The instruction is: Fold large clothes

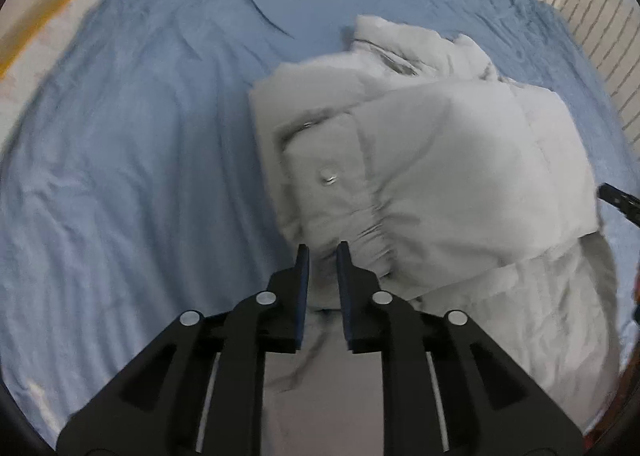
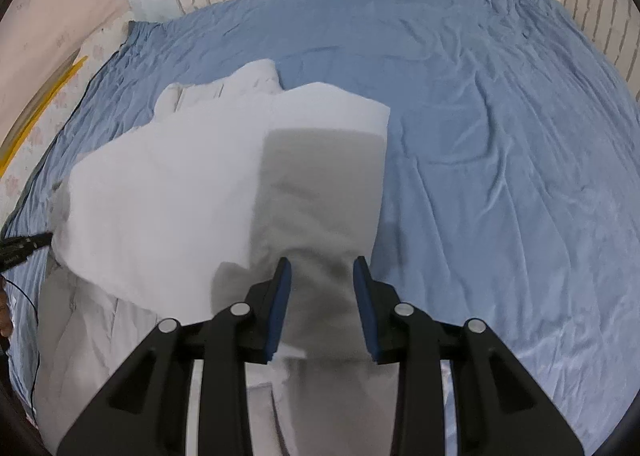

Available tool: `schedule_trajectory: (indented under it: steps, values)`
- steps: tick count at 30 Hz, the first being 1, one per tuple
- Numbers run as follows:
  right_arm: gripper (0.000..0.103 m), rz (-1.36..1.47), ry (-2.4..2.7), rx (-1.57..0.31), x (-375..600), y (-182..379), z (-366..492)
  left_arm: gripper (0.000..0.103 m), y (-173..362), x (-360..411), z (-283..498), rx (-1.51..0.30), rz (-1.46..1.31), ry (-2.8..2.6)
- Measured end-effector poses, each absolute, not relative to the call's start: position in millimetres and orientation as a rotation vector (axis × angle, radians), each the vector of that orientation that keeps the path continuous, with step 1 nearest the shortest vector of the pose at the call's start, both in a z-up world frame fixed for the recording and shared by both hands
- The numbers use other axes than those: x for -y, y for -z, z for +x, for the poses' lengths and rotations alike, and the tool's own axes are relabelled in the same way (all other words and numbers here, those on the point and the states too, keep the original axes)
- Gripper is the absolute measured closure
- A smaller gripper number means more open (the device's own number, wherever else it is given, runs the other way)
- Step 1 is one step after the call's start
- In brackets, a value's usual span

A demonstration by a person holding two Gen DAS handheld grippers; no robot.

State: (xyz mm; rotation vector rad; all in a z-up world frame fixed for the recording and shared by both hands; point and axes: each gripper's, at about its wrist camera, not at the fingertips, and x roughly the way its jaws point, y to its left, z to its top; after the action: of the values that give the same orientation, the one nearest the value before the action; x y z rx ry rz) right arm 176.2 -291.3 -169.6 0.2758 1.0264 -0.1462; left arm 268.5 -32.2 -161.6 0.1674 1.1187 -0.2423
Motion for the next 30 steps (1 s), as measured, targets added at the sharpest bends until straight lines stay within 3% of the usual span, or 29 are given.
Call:
schedule_trajectory:
  steps: [5, 6, 7, 9, 10, 18, 20, 21, 22, 24, 30]
  values:
    - [0.07, 0.25, 0.156, -1.009, 290.3, 157.6, 166.5, 0.089, 140.3, 9.3, 280.9, -1.103, 0.258, 0.144]
    - [0.066, 0.257, 0.154, -0.999, 290.5, 154.5, 164.7, 0.086, 134.0, 8.7, 277.4, -1.09, 0.263, 0.144]
    - [0.056, 0.264, 0.152, -0.989, 290.3, 152.1, 163.4, 0.07, 131.9, 10.5, 273.1, -1.076, 0.265, 0.144]
    - [0.054, 0.269, 0.153, -0.979, 286.2, 150.4, 164.7, 0.037, 124.4, 20.5, 260.0, -1.032, 0.255, 0.15]
    - [0.054, 0.267, 0.146, -0.984, 283.7, 151.2, 166.4, 0.032, 121.0, 30.6, 253.0, -1.001, 0.25, 0.162]
    - [0.054, 0.232, 0.106, -0.995, 251.2, 152.7, 205.1, 0.032, 121.7, 129.0, 270.7, -0.993, 0.248, 0.267]
    - [0.054, 0.227, 0.115, -0.992, 250.5, 152.0, 217.9, 0.057, 132.1, 141.7, 283.1, -1.033, 0.256, 0.239]
    - [0.055, 0.222, 0.127, -0.995, 251.4, 154.1, 224.6, 0.081, 145.2, 145.4, 292.7, -1.086, 0.265, 0.21]
    - [0.057, 0.223, 0.135, -1.009, 252.6, 157.9, 230.9, 0.086, 153.5, 141.6, 297.3, -1.131, 0.255, 0.191]
    - [0.067, 0.251, 0.123, -1.054, 254.4, 171.6, 241.7, 0.086, 171.2, 135.1, 304.2, -1.184, 0.188, 0.197]
    - [0.066, 0.265, 0.122, -1.138, 252.3, 206.8, 256.7, 0.085, 194.6, 139.6, 308.2, -1.225, 0.212, 0.193]
